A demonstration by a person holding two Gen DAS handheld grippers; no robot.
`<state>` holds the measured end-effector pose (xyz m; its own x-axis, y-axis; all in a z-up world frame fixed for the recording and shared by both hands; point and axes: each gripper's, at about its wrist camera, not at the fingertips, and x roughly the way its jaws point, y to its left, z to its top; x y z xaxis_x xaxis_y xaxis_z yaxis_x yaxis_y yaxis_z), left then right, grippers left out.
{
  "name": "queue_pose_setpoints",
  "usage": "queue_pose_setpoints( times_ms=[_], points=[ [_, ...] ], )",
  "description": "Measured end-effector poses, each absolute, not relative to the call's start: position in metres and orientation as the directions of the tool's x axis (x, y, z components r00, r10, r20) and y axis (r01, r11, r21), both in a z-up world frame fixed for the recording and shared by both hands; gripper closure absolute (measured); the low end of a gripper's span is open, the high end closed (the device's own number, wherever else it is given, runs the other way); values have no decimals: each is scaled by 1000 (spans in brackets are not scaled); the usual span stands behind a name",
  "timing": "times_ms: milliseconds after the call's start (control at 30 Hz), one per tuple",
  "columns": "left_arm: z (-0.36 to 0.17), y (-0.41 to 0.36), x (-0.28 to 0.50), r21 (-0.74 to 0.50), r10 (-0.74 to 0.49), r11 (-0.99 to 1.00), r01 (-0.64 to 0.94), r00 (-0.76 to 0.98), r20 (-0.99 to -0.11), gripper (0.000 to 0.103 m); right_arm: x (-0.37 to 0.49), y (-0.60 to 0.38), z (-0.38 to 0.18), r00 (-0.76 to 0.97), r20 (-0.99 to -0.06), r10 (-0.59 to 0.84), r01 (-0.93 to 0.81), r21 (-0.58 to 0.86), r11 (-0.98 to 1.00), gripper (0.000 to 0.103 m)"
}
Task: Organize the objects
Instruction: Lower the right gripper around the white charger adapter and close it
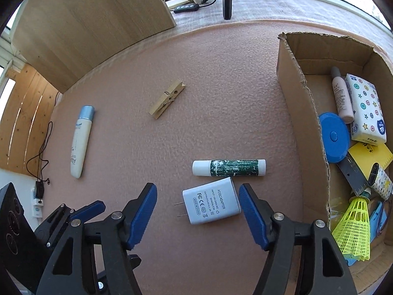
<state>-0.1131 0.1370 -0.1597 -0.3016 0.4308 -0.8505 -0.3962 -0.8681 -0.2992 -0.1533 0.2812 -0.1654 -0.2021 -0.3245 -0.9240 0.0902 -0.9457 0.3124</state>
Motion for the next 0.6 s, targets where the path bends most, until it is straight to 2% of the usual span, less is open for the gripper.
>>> queue_pose_setpoints(
  times_ms=[167, 300, 433, 600],
  points=[
    [-162, 134, -113, -302, 432, -868, -395, -298, -851, 15, -156, 280, -174, -180, -930, -320, 75, 311, -947, 44],
    [-162, 132, -111, -304, 434, -867, -396, -297, -851, 16, -154, 281, -179, -156, -923, -352, 64, 346, -936, 56],
    [-162, 129, -111, -304, 434, -867, -394, -298, -851, 16, -150, 274, -178, -151, -919, -366, 81, 357, -931, 62],
    [-165, 121, -111, -303, 429, -870, -388, -297, -853, 16, -141, 255, -178, -127, -909, -396, 108, 384, -917, 64]
  ],
)
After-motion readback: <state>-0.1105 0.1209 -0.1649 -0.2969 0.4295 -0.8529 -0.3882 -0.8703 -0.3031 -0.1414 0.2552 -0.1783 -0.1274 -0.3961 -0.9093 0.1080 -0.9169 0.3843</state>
